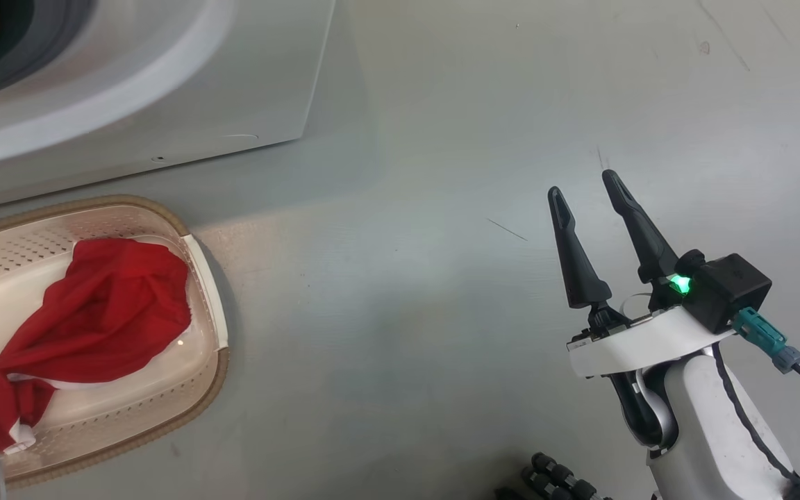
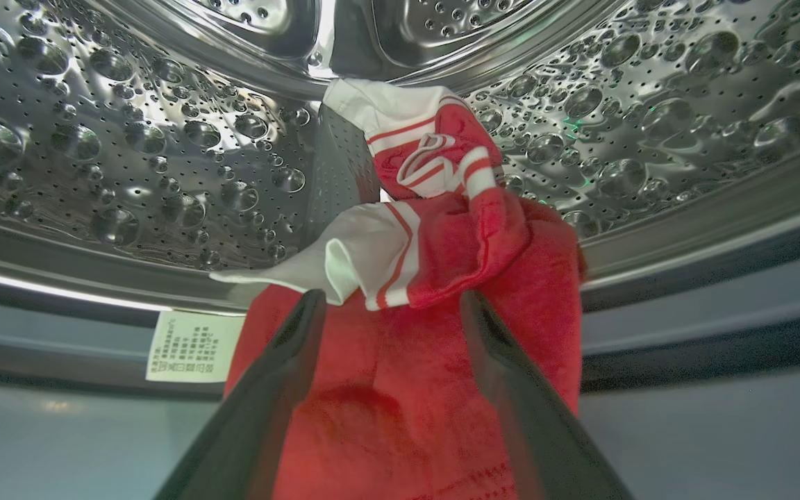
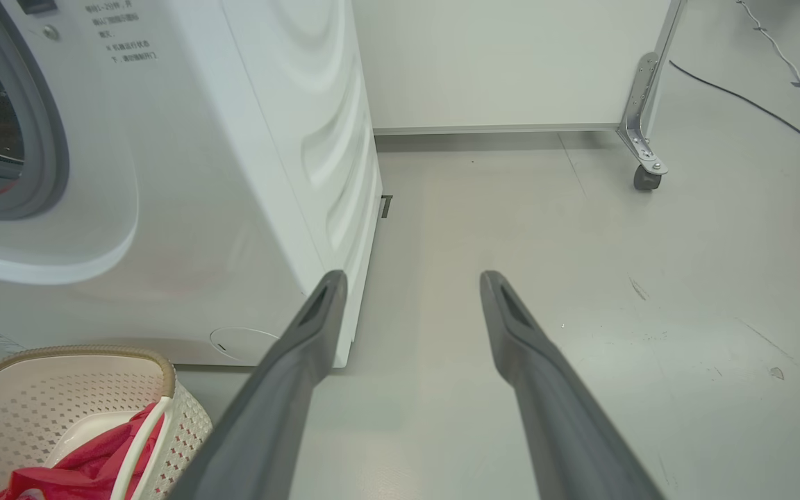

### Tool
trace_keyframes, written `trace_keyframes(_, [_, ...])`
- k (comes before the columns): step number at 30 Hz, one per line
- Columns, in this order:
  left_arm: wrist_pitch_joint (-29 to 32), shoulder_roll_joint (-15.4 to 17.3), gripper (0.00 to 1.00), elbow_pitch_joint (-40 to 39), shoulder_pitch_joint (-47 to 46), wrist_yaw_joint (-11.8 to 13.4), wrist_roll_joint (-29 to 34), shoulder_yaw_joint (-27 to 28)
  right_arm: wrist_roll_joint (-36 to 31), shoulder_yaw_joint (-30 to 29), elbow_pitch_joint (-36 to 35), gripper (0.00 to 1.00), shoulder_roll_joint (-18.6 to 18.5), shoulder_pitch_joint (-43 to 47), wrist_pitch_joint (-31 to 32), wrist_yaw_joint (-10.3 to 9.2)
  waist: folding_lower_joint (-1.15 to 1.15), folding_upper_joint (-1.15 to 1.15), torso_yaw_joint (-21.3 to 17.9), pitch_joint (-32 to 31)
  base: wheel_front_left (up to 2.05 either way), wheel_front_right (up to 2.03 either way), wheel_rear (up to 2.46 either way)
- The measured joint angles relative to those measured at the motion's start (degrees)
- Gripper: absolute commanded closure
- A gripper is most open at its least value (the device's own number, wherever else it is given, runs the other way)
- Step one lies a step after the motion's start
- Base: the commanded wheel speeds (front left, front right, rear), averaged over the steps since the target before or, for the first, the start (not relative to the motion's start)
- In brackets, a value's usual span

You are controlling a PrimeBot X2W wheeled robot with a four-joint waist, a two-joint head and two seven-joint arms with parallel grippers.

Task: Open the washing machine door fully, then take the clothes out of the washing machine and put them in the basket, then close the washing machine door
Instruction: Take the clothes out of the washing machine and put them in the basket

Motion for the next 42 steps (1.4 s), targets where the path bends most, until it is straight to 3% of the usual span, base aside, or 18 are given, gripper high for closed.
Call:
trace_keyframes(27, [4.9,1.5,0.00,11.2,-9.4,1.8,-0.9,1.3,0.0,1.1,-0.2,0.00,0.0,-2.3,0.0,-1.54,0.00,0.00,-2.2,3.0,0.00,0.00,0.00])
trace_keyframes(28, [4.9,1.6,0.53,11.5,-9.6,1.8,-0.7,1.1,0.0,1.1,-0.2,0.00,0.0,-2.3,0.0,-1.54,0.00,0.00,-2.2,3.1,0.00,0.00,0.00])
trace_keyframes(29, [4.9,1.6,0.53,11.6,-9.8,1.8,-0.6,0.9,0.0,1.1,-0.2,0.00,0.0,-2.3,0.0,-1.55,0.00,0.00,-2.1,3.1,0.00,0.00,0.00])
trace_keyframes(30, [4.9,1.6,1.00,12.0,-10.0,1.8,-0.6,0.6,0.0,1.1,-0.2,0.00,0.0,-2.3,0.0,-1.55,0.00,0.00,-2.1,3.1,0.00,0.00,0.00])
trace_keyframes(42, [3.2,1.6,1.00,14.3,-11.1,1.5,-0.2,0.2,0.0,1.1,-0.2,0.00,0.0,-2.8,0.0,-1.98,0.00,0.00,-1.5,3.0,0.00,0.00,0.00])
